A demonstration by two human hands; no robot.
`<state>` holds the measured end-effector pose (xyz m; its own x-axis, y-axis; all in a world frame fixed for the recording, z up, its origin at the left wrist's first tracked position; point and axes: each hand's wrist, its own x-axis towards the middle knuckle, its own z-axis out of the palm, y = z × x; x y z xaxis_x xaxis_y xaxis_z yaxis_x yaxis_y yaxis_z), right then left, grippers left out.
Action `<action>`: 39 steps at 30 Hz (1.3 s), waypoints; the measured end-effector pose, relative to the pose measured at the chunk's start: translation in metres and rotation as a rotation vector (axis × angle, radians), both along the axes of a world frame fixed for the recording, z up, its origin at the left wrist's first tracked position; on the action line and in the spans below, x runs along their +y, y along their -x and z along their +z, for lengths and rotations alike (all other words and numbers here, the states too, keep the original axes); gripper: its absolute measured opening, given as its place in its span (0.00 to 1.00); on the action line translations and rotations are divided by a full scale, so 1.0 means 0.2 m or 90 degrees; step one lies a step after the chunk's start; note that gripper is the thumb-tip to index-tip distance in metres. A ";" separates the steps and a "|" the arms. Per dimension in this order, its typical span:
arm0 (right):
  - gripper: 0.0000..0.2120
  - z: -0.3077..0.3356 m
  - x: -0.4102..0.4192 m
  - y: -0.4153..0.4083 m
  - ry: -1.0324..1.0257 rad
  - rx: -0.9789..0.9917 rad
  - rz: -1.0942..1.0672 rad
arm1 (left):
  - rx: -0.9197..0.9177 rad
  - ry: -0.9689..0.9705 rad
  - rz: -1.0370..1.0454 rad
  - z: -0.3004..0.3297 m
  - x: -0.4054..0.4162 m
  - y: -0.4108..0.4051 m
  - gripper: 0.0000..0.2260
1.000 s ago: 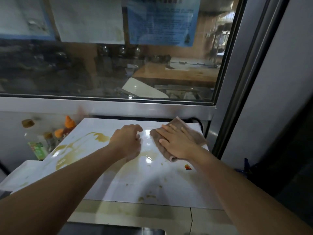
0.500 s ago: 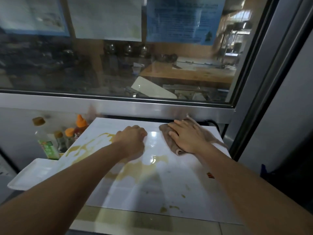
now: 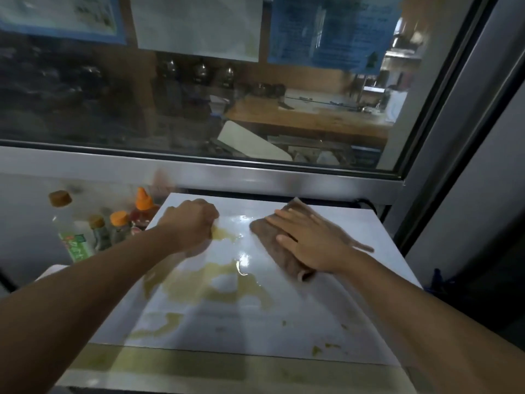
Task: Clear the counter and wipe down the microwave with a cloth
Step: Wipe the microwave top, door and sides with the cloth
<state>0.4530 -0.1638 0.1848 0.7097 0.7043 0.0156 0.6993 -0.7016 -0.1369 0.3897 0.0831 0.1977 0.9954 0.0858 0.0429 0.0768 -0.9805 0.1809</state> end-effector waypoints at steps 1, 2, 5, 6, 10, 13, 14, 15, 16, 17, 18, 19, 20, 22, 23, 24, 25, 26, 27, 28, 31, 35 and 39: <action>0.22 0.00 0.02 -0.05 0.006 -0.021 -0.030 | -0.019 0.010 0.008 -0.02 0.01 0.01 0.17; 0.22 0.00 0.06 -0.08 0.004 -0.031 -0.055 | -0.038 0.016 0.010 -0.03 0.01 0.01 0.17; 0.22 -0.02 0.27 -0.13 -0.026 -0.023 -0.097 | -0.054 0.080 -0.016 -0.05 0.05 0.01 0.18; 0.22 -0.03 0.34 -0.12 -0.034 -0.018 -0.091 | -0.044 0.118 -0.010 -0.04 0.07 0.02 0.18; 0.23 -0.06 0.56 0.05 -0.035 -0.004 0.030 | -0.053 0.130 0.050 -0.02 0.19 0.08 0.17; 0.25 -0.07 0.55 0.16 -0.011 0.007 0.132 | -0.030 0.074 0.056 -0.03 0.29 0.13 0.18; 0.24 -0.06 0.52 0.17 -0.007 0.010 0.152 | -0.025 0.078 0.046 -0.03 0.30 0.14 0.19; 0.24 -0.05 0.50 0.15 -0.008 0.008 0.158 | -0.026 0.088 0.036 -0.04 0.32 0.15 0.20; 0.23 -0.03 0.47 0.12 -0.016 0.003 0.147 | -0.031 0.098 0.028 -0.05 0.32 0.15 0.21; 0.23 -0.01 0.45 0.08 -0.026 -0.003 0.121 | -0.035 0.108 0.022 -0.05 0.33 0.15 0.21; 0.22 0.00 0.45 0.03 -0.035 -0.012 0.086 | -0.040 0.115 0.018 -0.06 0.34 0.14 0.21; 0.21 0.01 0.47 -0.01 -0.036 -0.019 0.050 | -0.046 0.123 0.015 -0.07 0.35 0.14 0.21; 0.21 0.01 0.51 -0.05 -0.029 -0.023 0.020 | -0.052 0.130 0.011 -0.07 0.36 0.14 0.21; 0.21 0.00 0.63 -0.09 -0.012 -0.020 -0.013 | -0.063 0.135 -0.007 -0.08 0.37 0.14 0.21; 0.22 -0.01 0.70 -0.08 -0.008 -0.016 -0.012 | -0.066 0.141 -0.015 -0.08 0.38 0.15 0.21; 0.22 -0.02 0.75 -0.05 -0.009 -0.019 -0.001 | -0.069 0.154 -0.019 -0.08 0.38 0.15 0.20; 0.23 -0.04 0.79 -0.01 -0.010 -0.025 0.022 | -0.078 0.176 -0.009 -0.08 0.38 0.16 0.20; 0.24 -0.05 0.80 0.05 -0.011 -0.026 0.055 | -0.093 0.197 0.013 -0.07 0.39 0.18 0.18; 0.25 -0.06 0.80 0.10 -0.013 -0.023 0.094 | -0.113 0.208 0.039 -0.07 0.41 0.19 0.17; 0.26 -0.07 0.78 0.15 -0.011 -0.020 0.134 | -0.130 0.208 0.058 -0.07 0.43 0.22 0.16; 0.25 -0.04 0.70 0.18 0.009 -0.005 0.215 | -0.125 0.190 0.044 -0.08 0.47 0.28 0.16; 0.21 0.03 0.76 0.07 -0.040 -0.026 0.175 | -0.097 0.217 0.031 -0.09 0.49 0.32 0.17; 0.21 0.02 1.00 -0.03 -0.041 -0.025 0.090 | -0.120 0.275 0.049 -0.12 0.49 0.33 0.17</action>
<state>0.4585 0.0360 0.1886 0.6011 0.7940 0.0906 0.7965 -0.5860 -0.1490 0.3242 0.1807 0.1734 0.9635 0.2090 0.1671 0.0727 -0.8055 0.5881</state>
